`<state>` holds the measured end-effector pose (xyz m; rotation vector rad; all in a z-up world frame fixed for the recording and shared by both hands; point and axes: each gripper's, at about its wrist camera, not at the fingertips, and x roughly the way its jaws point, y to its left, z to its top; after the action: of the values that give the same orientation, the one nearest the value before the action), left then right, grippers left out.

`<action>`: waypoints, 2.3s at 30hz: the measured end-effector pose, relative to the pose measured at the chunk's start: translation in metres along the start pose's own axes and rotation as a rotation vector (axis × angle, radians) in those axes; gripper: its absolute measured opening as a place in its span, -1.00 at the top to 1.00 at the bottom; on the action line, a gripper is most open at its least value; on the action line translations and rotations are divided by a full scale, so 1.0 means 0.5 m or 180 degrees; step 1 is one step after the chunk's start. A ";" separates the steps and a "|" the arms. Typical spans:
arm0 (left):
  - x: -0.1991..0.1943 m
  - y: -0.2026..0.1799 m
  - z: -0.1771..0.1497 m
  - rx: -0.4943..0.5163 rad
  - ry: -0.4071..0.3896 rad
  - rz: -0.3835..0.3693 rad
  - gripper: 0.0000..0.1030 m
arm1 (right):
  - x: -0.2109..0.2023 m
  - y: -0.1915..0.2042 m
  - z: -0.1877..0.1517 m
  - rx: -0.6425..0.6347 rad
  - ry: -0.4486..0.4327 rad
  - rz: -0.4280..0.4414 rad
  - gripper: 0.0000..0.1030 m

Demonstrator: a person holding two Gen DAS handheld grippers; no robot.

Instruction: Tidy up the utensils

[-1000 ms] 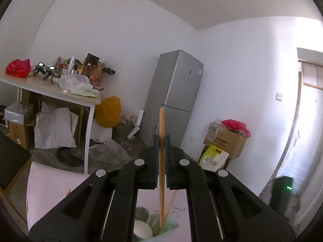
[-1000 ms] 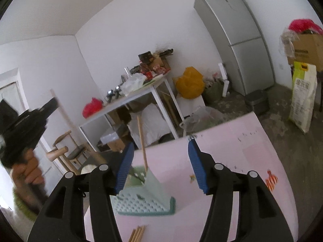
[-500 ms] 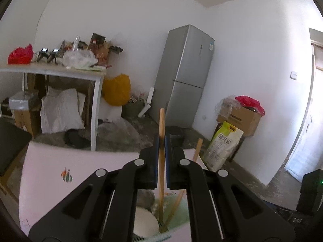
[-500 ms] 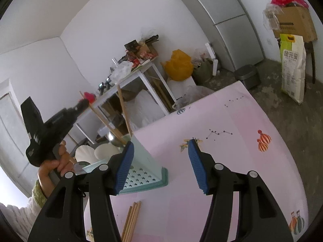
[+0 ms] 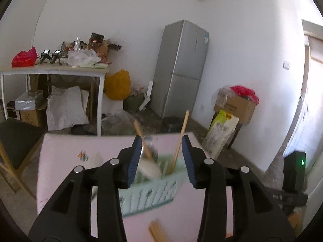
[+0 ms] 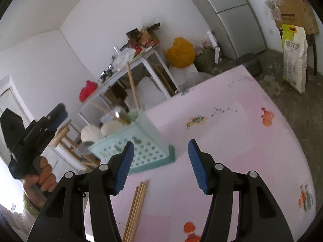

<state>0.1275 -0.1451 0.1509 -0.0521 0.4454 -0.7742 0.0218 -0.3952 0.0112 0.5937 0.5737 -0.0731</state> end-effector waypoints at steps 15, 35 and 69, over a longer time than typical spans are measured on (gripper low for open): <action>0.018 0.022 -0.342 0.0075 0.1762 0.0309 0.35 | 0.100 0.082 -0.206 -0.0283 0.1085 -0.0280 -0.06; 0.034 -0.004 -0.388 0.0134 0.1872 0.0175 0.60 | 0.119 0.094 -0.212 -0.0372 0.1188 -0.0428 -0.05; 0.009 0.070 -0.379 -0.0281 0.1855 0.0555 0.92 | 0.180 0.158 -0.269 -0.1174 0.1431 -0.0811 0.83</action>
<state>0.0765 -0.1009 -0.0297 0.1330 1.0236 -0.5886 0.0495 -0.2474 -0.0875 0.1704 1.0713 -0.0716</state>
